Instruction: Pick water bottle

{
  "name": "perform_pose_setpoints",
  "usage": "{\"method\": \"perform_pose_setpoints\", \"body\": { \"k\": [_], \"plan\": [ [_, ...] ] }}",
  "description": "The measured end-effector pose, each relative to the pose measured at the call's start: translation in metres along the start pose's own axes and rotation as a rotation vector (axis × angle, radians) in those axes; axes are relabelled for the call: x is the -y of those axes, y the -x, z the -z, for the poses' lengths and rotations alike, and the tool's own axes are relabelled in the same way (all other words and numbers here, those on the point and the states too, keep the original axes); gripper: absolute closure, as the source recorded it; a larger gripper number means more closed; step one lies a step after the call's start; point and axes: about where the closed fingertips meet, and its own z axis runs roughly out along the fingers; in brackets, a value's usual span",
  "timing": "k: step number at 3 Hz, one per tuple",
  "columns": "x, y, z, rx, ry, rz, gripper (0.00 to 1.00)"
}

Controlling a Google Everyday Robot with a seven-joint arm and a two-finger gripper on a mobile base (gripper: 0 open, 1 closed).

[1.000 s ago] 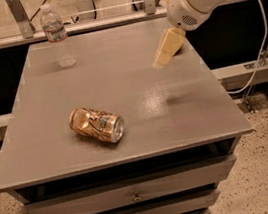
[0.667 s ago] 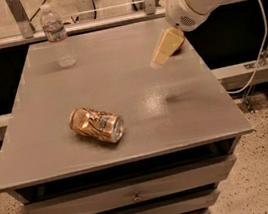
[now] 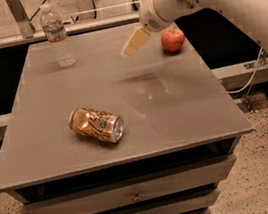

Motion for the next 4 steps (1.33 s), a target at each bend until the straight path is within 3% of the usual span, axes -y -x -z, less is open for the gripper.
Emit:
{"method": "perform_pose_setpoints", "body": {
  "k": [2,4],
  "plan": [
    [0.008,0.055,-0.090,0.183,0.037,-0.047,0.00],
    [-0.025,0.110,-0.130,0.340,0.162,-0.058,0.00]
  ]
}}
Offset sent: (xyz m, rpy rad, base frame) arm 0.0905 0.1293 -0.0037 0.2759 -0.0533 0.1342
